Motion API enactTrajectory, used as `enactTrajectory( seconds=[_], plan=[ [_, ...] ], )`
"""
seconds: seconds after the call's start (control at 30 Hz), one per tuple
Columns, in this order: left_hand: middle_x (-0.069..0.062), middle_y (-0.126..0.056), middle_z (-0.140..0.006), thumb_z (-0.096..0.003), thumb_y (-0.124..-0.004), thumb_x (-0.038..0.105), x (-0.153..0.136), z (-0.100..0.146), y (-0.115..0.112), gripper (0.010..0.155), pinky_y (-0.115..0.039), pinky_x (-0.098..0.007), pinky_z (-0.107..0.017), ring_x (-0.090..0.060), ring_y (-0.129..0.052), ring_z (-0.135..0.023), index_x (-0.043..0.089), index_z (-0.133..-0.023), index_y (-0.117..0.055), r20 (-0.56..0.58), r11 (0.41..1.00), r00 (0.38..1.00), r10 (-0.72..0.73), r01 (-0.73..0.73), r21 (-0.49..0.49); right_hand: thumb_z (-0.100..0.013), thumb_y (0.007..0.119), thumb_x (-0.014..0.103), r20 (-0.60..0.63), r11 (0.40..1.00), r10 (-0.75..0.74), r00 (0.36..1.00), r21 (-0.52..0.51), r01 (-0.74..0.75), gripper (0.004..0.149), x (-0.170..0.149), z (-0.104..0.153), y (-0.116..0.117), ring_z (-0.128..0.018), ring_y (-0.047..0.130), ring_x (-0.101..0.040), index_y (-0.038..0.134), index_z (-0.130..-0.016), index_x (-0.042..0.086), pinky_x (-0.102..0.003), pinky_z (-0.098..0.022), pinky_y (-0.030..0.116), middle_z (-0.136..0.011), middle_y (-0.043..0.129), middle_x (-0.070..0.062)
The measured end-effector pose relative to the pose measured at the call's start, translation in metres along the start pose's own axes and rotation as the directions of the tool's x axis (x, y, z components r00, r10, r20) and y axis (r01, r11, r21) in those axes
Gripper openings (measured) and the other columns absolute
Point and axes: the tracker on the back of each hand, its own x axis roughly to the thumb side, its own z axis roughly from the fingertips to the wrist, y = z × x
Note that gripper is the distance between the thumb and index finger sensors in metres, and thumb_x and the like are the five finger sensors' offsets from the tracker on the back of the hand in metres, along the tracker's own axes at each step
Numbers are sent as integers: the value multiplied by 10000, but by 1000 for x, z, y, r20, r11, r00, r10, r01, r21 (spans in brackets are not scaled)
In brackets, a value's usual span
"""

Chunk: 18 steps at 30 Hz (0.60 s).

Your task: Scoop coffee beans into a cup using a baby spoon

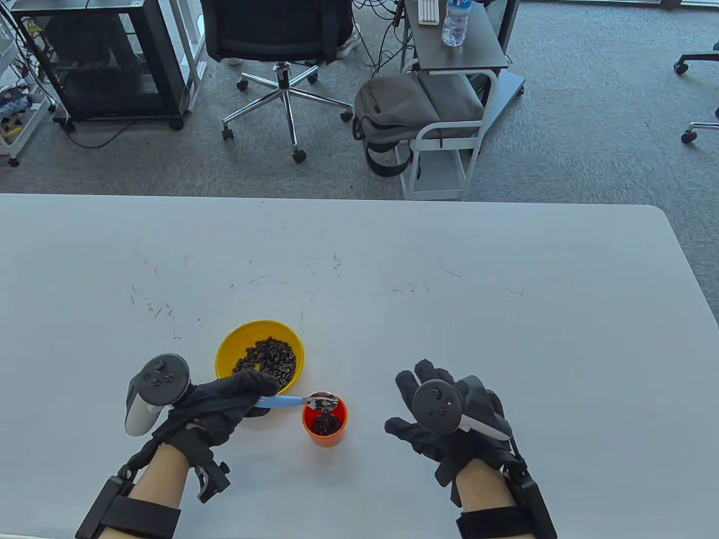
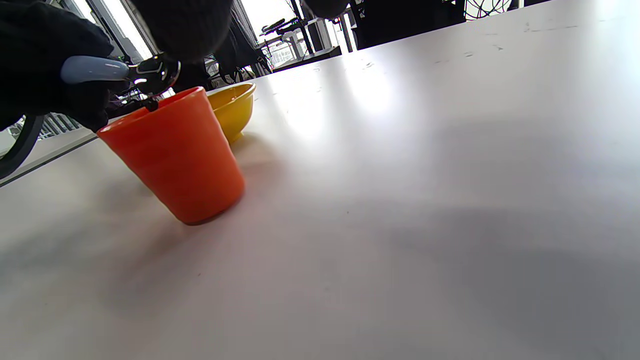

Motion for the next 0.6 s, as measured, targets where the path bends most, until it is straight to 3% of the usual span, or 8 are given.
enactTrajectory(
  seconds=[0.17, 0.33, 0.5, 0.6],
  plan=[
    [-292, -761, -955, -582, -664, 115, 4, 8, 12, 421, -809, -572, -563, -411, -941, -709, 58, -988, -758, 19, 971, 990, -141, 134, 197, -586, 645, 567, 0, 1000, -1, 1000, -2, 1, 824, 0, 0, 0, -921, 322, -665, 347, -1121, 15, -747, -640, 414, -1110, 226, -398],
    [-304, -768, -935, -582, -665, 122, 2, 18, 26, 424, -824, -560, -533, -401, -955, -673, 47, -989, -753, -52, 880, 957, -286, 283, 382, -586, 644, 567, -1, 1000, 2, 1000, 1, -2, 823, 0, 0, 1, -921, 322, -665, 346, -1121, 17, -747, -639, 413, -1110, 226, -397],
    [-324, -779, -911, -576, -668, 115, -10, 22, 35, 426, -830, -562, -497, -408, -962, -634, 26, -983, -757, -177, 808, 902, -393, 431, 402, -587, 644, 567, -2, 1000, 4, 1000, 4, -4, 823, 1, 0, 1, -921, 322, -665, 346, -1121, 17, -747, -639, 414, -1110, 226, -399],
    [-325, -780, -908, -576, -667, 115, -21, 23, 39, 425, -833, -558, -491, -405, -964, -626, 24, -982, -757, -239, 801, 901, -363, 433, 413, -587, 644, 567, -2, 1000, 5, 1000, 4, -5, 824, 1, 0, 1, -922, 321, -665, 344, -1122, 17, -746, -640, 414, -1110, 225, -399]
  ],
)
